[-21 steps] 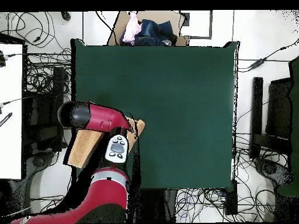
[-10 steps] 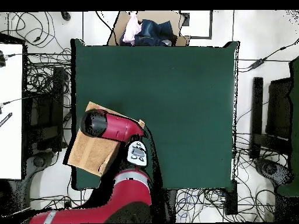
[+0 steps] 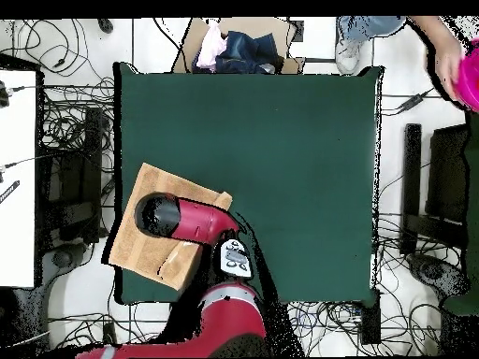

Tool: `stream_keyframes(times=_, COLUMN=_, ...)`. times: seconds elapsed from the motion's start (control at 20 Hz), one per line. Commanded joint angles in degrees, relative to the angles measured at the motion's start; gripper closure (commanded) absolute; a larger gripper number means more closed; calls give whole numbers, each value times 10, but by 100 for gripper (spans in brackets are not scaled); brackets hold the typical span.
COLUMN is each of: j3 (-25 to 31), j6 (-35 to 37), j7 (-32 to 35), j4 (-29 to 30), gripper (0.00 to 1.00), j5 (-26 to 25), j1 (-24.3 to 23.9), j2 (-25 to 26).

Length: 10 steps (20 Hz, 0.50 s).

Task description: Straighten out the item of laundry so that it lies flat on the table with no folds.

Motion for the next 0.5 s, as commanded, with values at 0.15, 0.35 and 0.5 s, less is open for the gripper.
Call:
stream_keyframes(times=0.15, j3=70, j6=-89, j7=65, j4=51, gripper=0, j5=-54, j1=-15, j2=30)
stream_keyframes(times=0.35, j3=77, j6=-97, j7=64, j4=55, gripper=0, j5=-71, j1=-30, j2=35)
stream_keyframes(times=0.5, j3=79, j6=-96, j7=50, j4=48, gripper=0, j5=-86, j1=-48, j2=43)
